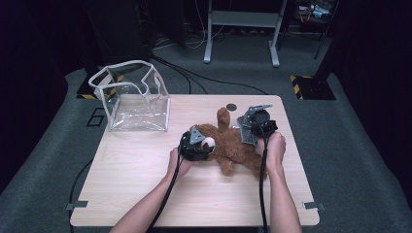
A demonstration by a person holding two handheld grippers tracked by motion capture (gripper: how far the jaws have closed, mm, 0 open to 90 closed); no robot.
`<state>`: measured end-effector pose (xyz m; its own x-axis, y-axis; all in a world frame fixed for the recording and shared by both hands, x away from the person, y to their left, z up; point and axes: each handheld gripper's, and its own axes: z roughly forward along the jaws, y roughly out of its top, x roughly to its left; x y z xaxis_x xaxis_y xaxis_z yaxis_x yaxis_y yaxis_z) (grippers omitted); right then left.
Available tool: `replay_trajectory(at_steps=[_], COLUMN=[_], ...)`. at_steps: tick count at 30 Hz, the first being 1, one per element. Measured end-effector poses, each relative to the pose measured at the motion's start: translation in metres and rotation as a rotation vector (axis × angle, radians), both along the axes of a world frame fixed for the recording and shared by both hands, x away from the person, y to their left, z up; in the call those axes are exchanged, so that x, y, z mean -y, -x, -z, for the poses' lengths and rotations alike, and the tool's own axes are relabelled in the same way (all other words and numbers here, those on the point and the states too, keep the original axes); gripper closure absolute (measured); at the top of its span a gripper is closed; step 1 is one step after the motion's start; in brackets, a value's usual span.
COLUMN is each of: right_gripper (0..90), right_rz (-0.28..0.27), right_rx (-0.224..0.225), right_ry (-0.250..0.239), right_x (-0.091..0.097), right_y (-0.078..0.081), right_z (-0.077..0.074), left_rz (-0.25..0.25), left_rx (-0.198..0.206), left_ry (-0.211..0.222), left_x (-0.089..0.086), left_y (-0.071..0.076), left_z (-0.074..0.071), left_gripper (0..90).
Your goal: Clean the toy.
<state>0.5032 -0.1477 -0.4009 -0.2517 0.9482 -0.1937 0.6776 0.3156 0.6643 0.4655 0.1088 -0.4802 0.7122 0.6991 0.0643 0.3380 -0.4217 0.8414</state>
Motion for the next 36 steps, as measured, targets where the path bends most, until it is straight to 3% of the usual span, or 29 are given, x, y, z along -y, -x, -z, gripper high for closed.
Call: replay_trajectory(at_steps=[3,6,9,12,19,28,36], right_gripper=[76.2,76.1,76.0,76.0,76.2,76.3,76.2], right_rz=[-0.045,-0.112,-0.162,-0.186,-0.125,-0.008,0.077], right_rx=[0.037,0.034,0.001,-0.014,-0.004,-0.001,-0.002], right_ry=[-0.087,-0.142,-0.162,-0.128,-0.057,-0.036,-0.029], right_x=[-0.007,-0.020,-0.037,-0.049,-0.039,0.005,0.032], right_y=[0.007,0.011,0.009,0.004,0.003,-0.001,0.002], right_z=[-0.011,-0.018,-0.012,-0.001,0.003,0.006,0.005], left_rz=[-0.002,-0.002,-0.002,-0.003,-0.003,-0.006,-0.006], left_rx=[-0.001,0.000,0.000,-0.001,0.000,0.004,0.004], left_ry=[0.003,0.000,0.000,0.003,0.005,0.009,0.011], left_x=[0.000,0.000,0.000,0.000,0.000,0.000,0.000], left_y=[0.000,0.000,0.000,0.000,0.000,0.000,0.000], left_z=[0.000,0.000,0.000,0.000,0.000,0.001,0.001], left_gripper=[39.3,39.3,39.3,39.3,39.3,39.3,39.3])
